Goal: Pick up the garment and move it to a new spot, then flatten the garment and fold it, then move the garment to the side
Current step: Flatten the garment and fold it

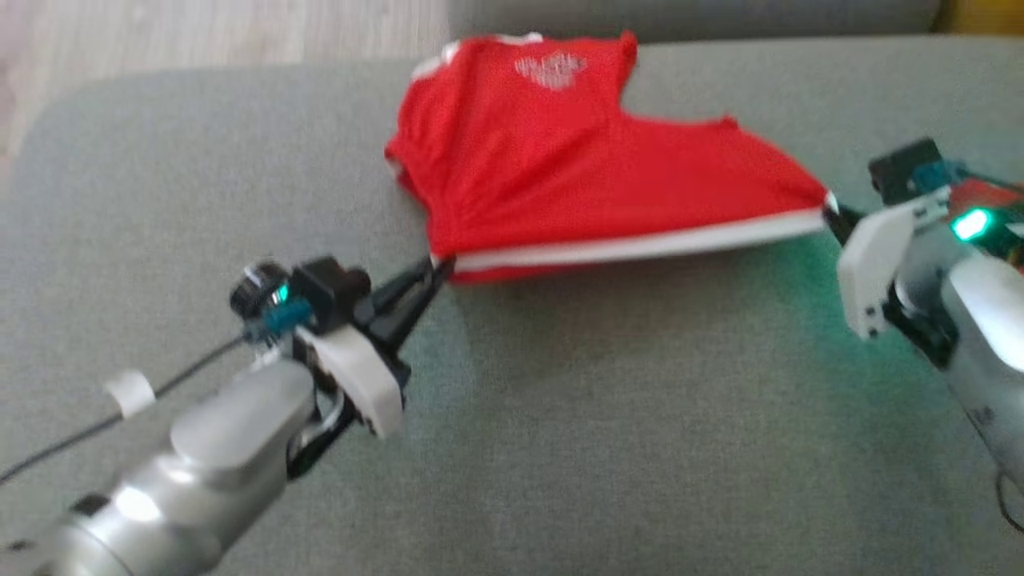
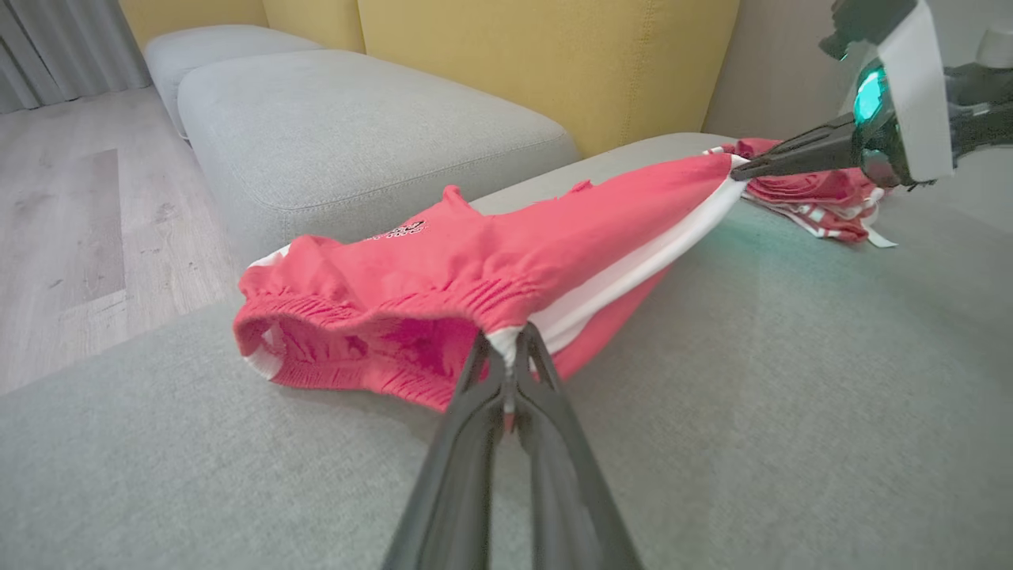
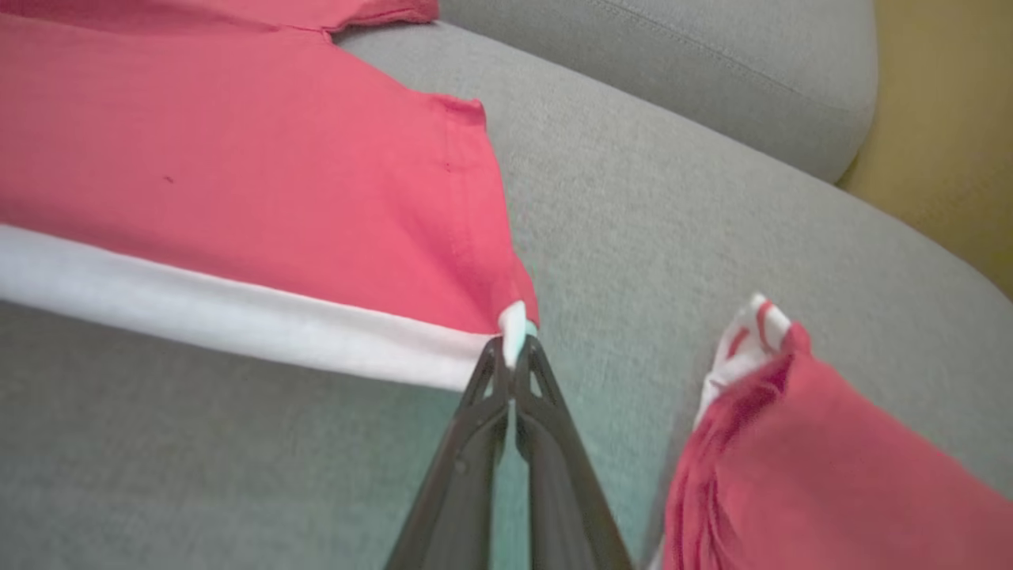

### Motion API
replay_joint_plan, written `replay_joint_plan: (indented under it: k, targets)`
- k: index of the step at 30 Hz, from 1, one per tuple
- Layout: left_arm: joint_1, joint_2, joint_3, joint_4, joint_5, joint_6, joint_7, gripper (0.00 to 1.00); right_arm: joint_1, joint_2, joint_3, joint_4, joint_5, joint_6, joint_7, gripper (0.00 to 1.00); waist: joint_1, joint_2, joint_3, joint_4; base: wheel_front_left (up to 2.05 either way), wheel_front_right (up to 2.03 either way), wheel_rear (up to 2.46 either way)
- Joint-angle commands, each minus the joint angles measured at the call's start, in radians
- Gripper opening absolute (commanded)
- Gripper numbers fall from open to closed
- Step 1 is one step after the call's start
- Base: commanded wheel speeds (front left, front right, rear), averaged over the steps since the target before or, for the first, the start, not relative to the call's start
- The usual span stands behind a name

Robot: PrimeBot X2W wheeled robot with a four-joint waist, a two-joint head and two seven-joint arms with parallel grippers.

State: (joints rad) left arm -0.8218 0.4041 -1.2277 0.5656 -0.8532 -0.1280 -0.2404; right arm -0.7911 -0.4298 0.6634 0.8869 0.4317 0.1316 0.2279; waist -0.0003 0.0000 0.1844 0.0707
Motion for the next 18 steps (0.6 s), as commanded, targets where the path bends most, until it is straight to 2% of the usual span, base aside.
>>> replay_joint_plan:
  k: [1, 5, 8, 12, 18]
  targets:
    - [-0.013, 0.038, 0.031, -0.017, 0.002, 0.014, -0.013, 0.0, 0.022, -0.057, 0.026, -0.055, 0.049, -0.001, 0.024, 0.0, 0.0003, 0.0, -0.052, -0.003, 0.0, 0.0, 0.0]
    - [0.057, 0.039, 0.017, -0.062, -0.006, 0.039, -0.013, 0.0, 0.108, -0.157, 0.073, -0.179, 0.175, -0.001, 0.088, 0.0, 0.0003, 0.0, -0.108, -0.003, 0.0, 0.0, 0.0]
    - [0.118, 0.047, 0.002, -0.116, -0.011, 0.06, 0.001, 0.0, 0.185, -0.219, 0.072, -0.26, 0.248, -0.001, 0.113, 0.0, 0.0003, 0.0, -0.151, -0.003, 0.0, 0.0, 0.0]
    - [0.226, 0.068, -0.014, -0.24, -0.034, 0.11, 0.035, 0.0, 0.325, -0.28, -0.004, -0.369, 0.33, -0.001, 0.118, 0.0, 0.0003, 0.0, -0.201, -0.004, 0.0, 0.0, 0.0]
    - [0.288, 0.105, -0.014, -0.37, -0.044, 0.175, 0.062, 0.0, 0.471, -0.311, -0.14, -0.496, 0.329, -0.001, 0.124, 0.0, 0.0003, 0.0, -0.207, 0.004, 0.0, 0.0, 0.0]
